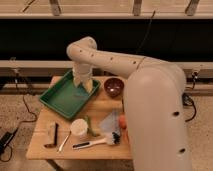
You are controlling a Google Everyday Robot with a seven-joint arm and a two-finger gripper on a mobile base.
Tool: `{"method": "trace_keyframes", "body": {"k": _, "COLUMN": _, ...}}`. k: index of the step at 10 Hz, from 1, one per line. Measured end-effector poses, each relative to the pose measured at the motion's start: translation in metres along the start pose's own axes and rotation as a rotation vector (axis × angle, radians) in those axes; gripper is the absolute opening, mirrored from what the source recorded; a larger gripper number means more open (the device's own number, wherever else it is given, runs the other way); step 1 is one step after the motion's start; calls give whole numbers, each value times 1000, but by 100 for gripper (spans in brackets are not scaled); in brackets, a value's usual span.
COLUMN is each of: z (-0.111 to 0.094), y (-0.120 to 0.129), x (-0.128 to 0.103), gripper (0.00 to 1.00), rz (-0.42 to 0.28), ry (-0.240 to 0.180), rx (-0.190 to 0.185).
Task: Place sponge in tray
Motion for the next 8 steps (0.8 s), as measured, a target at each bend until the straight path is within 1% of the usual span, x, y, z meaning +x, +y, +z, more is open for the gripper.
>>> {"method": "trace_keyframes", "body": {"k": 1, "z": 12, "y": -13, "x": -6, "gripper": 0, "rz": -2, "ry": -8, "rx": 3}}
{"method": "trace_keyframes", "body": {"k": 3, "z": 40, "y": -38, "x": -18, "gripper": 0, "rz": 6, "ry": -19, "rx": 24}}
{"method": "trace_keyframes", "body": {"k": 4, "z": 58, "y": -46, "x": -21, "gripper": 0, "rz": 24, "ry": -27, "rx": 37}}
{"method": "trace_keyframes", "body": {"k": 5, "z": 69, "y": -49, "x": -22, "gripper": 0, "rz": 38, "ry": -34, "rx": 43}}
{"method": "trace_keyframes", "body": {"k": 6, "z": 76, "y": -54, "x": -24, "gripper": 0, "rz": 44, "ry": -39, "rx": 46}}
{"method": "trace_keyframes", "body": {"k": 7, "z": 87, "y": -64, "x": -27, "gripper": 4, "rz": 54, "ry": -45, "rx": 45}}
{"method": "trace_keyframes", "body": {"k": 8, "z": 92, "y": -67, "x": -25, "gripper": 10, "rz": 64, "ry": -44, "rx": 39}}
